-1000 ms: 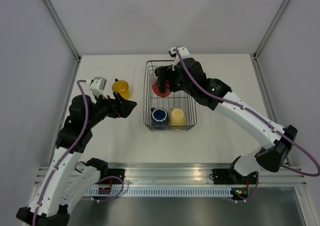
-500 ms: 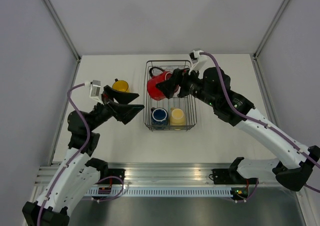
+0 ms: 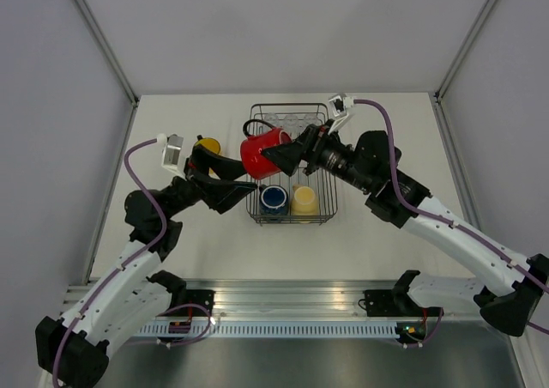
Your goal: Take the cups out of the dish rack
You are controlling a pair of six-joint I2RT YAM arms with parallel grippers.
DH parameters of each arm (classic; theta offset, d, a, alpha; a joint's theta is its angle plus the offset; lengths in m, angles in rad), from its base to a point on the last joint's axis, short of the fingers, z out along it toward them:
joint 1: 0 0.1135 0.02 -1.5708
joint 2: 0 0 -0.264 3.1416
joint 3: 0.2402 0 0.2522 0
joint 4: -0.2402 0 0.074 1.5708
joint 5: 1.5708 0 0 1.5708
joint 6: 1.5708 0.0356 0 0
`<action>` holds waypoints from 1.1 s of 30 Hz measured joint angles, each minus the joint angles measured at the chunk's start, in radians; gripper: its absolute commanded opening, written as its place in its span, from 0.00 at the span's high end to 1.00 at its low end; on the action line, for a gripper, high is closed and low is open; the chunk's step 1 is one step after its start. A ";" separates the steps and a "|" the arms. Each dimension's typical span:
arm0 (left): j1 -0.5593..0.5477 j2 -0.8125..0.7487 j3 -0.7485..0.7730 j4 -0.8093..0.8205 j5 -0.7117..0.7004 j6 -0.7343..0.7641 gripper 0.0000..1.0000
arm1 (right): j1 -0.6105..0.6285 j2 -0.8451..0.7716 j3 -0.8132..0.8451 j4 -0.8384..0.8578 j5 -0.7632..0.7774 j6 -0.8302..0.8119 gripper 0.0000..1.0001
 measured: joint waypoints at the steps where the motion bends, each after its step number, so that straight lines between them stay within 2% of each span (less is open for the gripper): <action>1: -0.014 0.004 0.000 0.012 -0.002 -0.001 0.35 | 0.000 -0.005 -0.016 0.026 -0.004 0.010 1.00; 2: -0.028 0.005 0.000 0.023 -0.004 -0.001 0.46 | 0.000 -0.009 -0.032 0.048 -0.009 0.022 1.00; 7: -0.075 0.016 0.000 0.068 -0.015 0.000 0.62 | 0.001 -0.039 -0.090 0.165 -0.051 0.078 1.00; 18: -0.087 0.016 0.000 0.106 -0.037 0.002 0.63 | 0.005 -0.042 -0.194 0.341 -0.081 0.225 1.00; 22: -0.091 0.016 0.001 0.106 -0.063 0.010 0.78 | 0.024 -0.043 -0.222 0.385 -0.080 0.254 1.00; 27: -0.094 0.016 0.001 0.109 -0.076 0.010 0.78 | 0.034 -0.045 -0.242 0.425 -0.076 0.268 1.00; 28: -0.095 0.016 0.001 0.111 -0.076 0.010 0.89 | 0.037 -0.045 -0.246 0.434 -0.073 0.271 1.00; 30: -0.096 0.016 0.002 0.114 -0.081 -0.001 0.98 | 0.041 -0.045 -0.252 0.455 -0.067 0.266 1.00; 32: -0.096 0.013 0.003 0.114 -0.086 -0.008 0.98 | 0.047 -0.045 -0.253 0.473 -0.063 0.251 1.00; 33: -0.096 0.010 0.004 0.114 -0.086 -0.008 0.98 | 0.050 -0.045 -0.253 0.481 -0.061 0.247 0.86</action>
